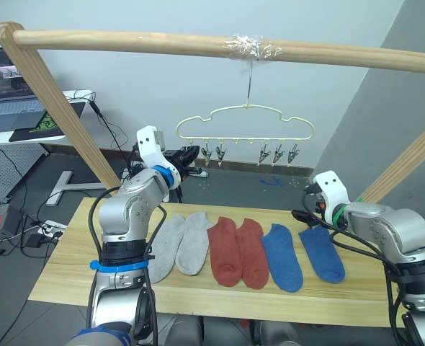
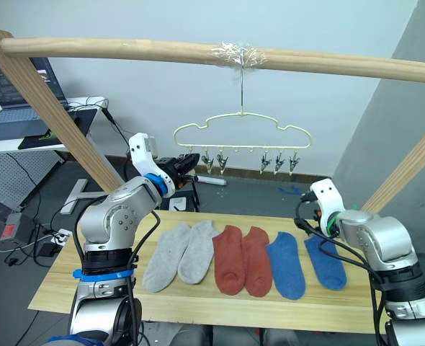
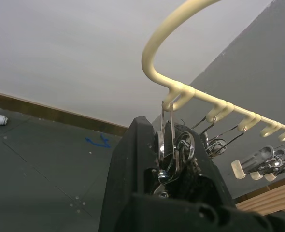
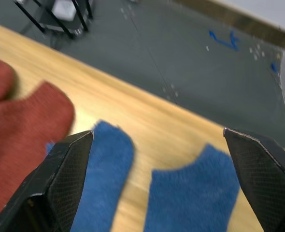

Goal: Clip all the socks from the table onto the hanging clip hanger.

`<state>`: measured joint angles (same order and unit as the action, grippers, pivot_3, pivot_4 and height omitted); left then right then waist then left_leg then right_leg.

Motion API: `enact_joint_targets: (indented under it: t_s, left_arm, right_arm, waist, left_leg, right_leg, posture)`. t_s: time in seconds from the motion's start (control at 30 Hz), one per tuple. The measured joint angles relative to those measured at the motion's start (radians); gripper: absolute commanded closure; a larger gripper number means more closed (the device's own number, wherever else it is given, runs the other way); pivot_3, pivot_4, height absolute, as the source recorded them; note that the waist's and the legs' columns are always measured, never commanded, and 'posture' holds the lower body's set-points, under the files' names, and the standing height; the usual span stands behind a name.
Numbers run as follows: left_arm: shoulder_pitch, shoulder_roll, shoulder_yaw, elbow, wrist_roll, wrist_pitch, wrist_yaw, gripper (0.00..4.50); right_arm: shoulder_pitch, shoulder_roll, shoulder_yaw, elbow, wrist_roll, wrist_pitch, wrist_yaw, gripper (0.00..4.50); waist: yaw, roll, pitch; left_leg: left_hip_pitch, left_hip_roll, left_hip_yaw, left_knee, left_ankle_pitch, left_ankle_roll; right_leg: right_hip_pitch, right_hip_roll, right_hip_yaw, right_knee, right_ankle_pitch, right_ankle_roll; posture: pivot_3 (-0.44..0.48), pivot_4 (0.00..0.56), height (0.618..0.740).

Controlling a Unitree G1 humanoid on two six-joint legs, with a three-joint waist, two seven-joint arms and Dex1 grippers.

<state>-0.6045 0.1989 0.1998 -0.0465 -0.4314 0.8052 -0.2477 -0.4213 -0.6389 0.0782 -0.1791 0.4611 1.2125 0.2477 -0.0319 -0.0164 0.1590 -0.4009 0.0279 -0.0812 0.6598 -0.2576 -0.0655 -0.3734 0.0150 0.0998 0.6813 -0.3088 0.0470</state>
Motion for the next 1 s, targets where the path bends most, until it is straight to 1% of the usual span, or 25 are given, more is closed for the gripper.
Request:
enact_joint_targets:
  t_s: [0.23,0.47,0.6,0.8,1.0]
  left_arm:
    - [0.000,0.003,0.003,-0.002,-0.024,0.035,-0.002,4.22]
    - [-0.011,0.029,0.006,-0.002,-0.053,0.061,-0.007,4.22]
    - [-0.013,0.034,0.004,-0.002,-0.057,0.061,-0.006,4.22]
    - [-0.013,0.034,0.003,-0.003,-0.059,0.061,-0.004,4.22]
    - [-0.013,0.034,0.003,-0.014,-0.061,0.065,-0.003,4.22]
  right_arm:
    - [-0.005,0.030,0.058,0.098,-0.092,-0.009,0.004,0.00]
    - [-0.039,0.108,0.096,0.285,-0.210,-0.059,-0.041,0.00]
    - [-0.070,0.170,0.063,0.422,-0.254,-0.085,-0.087,0.00]
    - [-0.108,0.215,-0.019,0.576,-0.308,-0.165,-0.158,0.00]
    - [-0.134,0.259,-0.117,0.667,-0.323,-0.198,-0.206,0.00]
  waist:
    - [0.000,0.000,0.002]
    - [-0.001,0.000,0.004]
    - [-0.001,0.000,0.005]
    - [0.000,0.001,0.005]
    - [0.000,0.001,0.005]
  left_leg:
    - [0.000,0.000,0.000,0.000,0.000,0.000]
    - [0.000,0.000,0.000,0.000,0.000,0.000]
    - [0.000,0.000,0.000,-0.001,0.000,0.000]
    - [0.000,0.000,0.000,-0.001,0.000,0.000]
    - [0.000,0.000,0.000,-0.001,0.000,0.000]
  right_leg:
    - [0.000,0.000,0.000,0.000,0.000,0.000]
    - [0.000,0.000,0.000,0.000,0.000,0.000]
    - [0.000,0.000,0.000,0.000,0.000,0.000]
    - [0.000,0.000,0.000,0.000,0.000,0.000]
    - [0.000,0.000,0.000,0.000,0.000,0.000]
  posture:
    - [0.009,0.150,0.740]
    - [0.019,0.154,0.740]
    - [0.022,0.152,0.740]
    - [0.027,0.151,0.740]
    - [0.030,0.154,0.740]
